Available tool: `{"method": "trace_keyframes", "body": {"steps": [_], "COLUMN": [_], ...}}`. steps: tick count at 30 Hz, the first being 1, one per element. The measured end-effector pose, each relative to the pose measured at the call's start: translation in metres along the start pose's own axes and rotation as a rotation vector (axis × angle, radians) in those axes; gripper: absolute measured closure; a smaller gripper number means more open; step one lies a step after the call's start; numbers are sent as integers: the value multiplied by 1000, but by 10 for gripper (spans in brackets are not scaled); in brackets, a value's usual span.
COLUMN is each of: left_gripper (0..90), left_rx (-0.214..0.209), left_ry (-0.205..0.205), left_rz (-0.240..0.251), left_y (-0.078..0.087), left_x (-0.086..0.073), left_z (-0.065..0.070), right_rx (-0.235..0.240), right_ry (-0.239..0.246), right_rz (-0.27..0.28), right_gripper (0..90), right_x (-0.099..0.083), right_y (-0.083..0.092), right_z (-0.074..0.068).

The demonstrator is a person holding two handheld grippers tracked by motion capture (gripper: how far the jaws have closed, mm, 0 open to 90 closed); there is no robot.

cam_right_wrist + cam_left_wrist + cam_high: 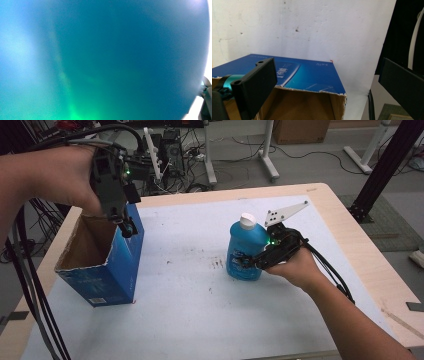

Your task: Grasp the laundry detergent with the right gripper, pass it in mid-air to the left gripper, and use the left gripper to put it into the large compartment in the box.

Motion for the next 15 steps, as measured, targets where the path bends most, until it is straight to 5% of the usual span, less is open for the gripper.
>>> {"method": "trace_keyframes", "body": {"steps": [15], "left_gripper": [17], "left_rx": [1], "left_ry": [4], "left_rz": [-1], "left_y": [-1], "left_x": [1], "left_z": [0], "right_rx": [14], "right_ry": [23], "right_rz": [12], "right_gripper": [337], "right_x": [-1], "right_y": [-1], "right_z": [-1]}}
Point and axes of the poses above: each handheld gripper's, and its own axes: y roughly backward along the jaws, x roughly out of its top, z roughly to its right, the point moved 2 cm from there along -y, roughly forward along the jaws, and after that the axes turned 7 degrees about x, right-handed, at the moved point
